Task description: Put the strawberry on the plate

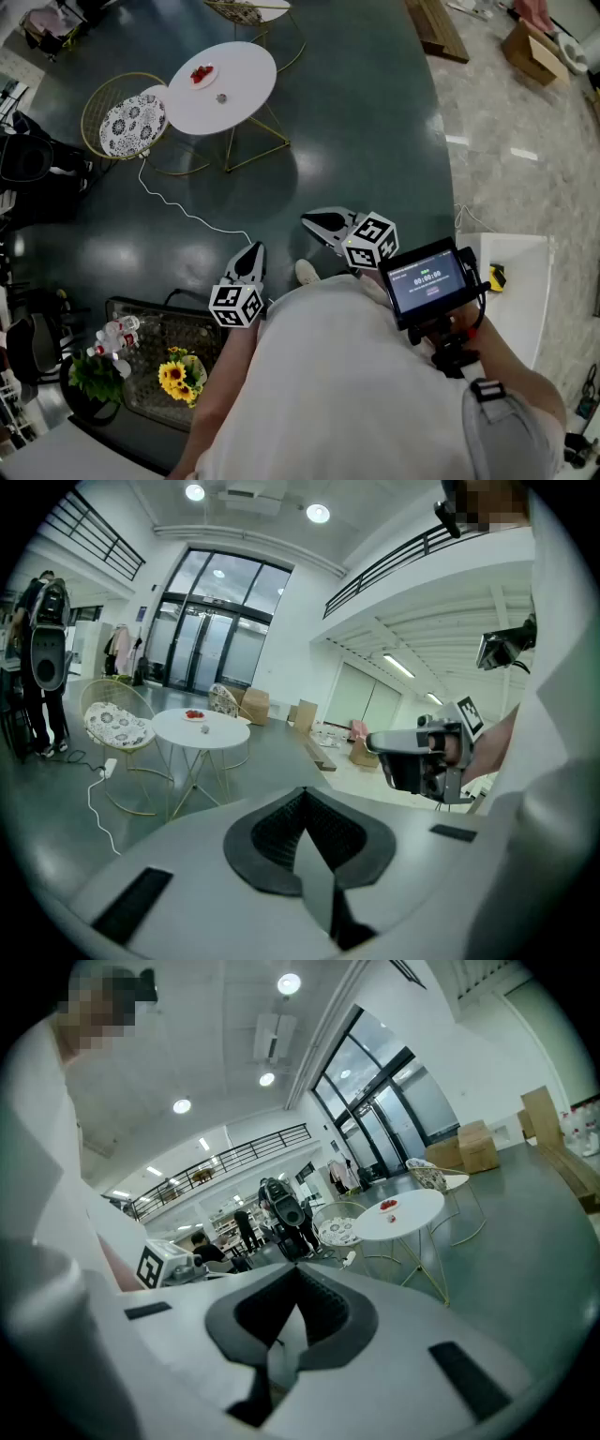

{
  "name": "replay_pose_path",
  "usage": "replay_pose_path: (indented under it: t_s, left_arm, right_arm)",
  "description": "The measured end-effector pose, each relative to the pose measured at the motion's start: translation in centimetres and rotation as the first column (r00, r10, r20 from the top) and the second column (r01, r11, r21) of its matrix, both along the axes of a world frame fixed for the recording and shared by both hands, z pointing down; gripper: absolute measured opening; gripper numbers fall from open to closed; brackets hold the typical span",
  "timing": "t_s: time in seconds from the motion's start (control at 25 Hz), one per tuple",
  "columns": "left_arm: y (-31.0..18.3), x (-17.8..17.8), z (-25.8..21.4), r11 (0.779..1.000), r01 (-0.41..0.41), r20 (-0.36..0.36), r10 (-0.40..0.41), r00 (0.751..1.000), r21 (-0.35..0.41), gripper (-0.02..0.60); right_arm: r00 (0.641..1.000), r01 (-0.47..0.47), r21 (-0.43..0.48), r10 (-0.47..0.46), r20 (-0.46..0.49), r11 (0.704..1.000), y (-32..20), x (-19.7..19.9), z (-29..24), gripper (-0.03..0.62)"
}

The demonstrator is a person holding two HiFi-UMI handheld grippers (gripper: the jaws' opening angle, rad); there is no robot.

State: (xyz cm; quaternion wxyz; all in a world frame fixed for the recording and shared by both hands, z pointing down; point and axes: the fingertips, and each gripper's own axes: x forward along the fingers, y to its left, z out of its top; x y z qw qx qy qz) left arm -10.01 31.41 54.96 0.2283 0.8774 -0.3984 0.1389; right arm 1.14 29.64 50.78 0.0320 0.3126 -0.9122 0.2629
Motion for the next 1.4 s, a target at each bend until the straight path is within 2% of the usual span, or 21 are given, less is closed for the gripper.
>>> replay_pose_path:
  t_s: [0.16,0.36,0.56,0.8,1.12,1.4]
  left_arm:
    - [1.3,1.6,0.1,1.000,0.003,-0.008,-0.003,1.000,-0.018,0.006]
    - [3.7,4.9,-2.1,1.000,0.012,-0.009,-0.012,1.000,-0.009,0.006]
    - [5.1,5.2,-1.7,0.998,0.060,0.014,-0.060,0.998,-0.036,0.006]
    - [6.3,5.7,-1.8,0.995,0.091,0.036,-0.090,0.995,-0.029,0.006]
    - [7.3,8.1,-2.3,0.994,0.103,0.044,-0.102,0.994,-0.021,0.006]
    - [7.8,8.5,-1.8,0.994,0.109,0.043,-0.108,0.993,-0.026,0.006]
  right_arm:
    - [0.999,-0.034,-0.022,0.035,0.018,0.999,1.9,2.3,0.3,0.006]
    - [0.999,-0.047,-0.010,0.048,0.024,0.999,4.2,6.1,-1.4,0.006]
    - [1.000,-0.017,0.009,0.017,0.001,1.000,5.4,6.8,-1.7,0.006]
    - [1.000,-0.005,0.010,0.005,0.002,1.000,6.3,7.7,-1.3,0.006]
    - [1.000,-0.007,0.022,0.006,0.018,1.000,7.0,10.4,-2.2,0.006]
    - [0.999,0.034,0.046,-0.035,0.015,0.998,7.8,9.9,-1.9,0.006]
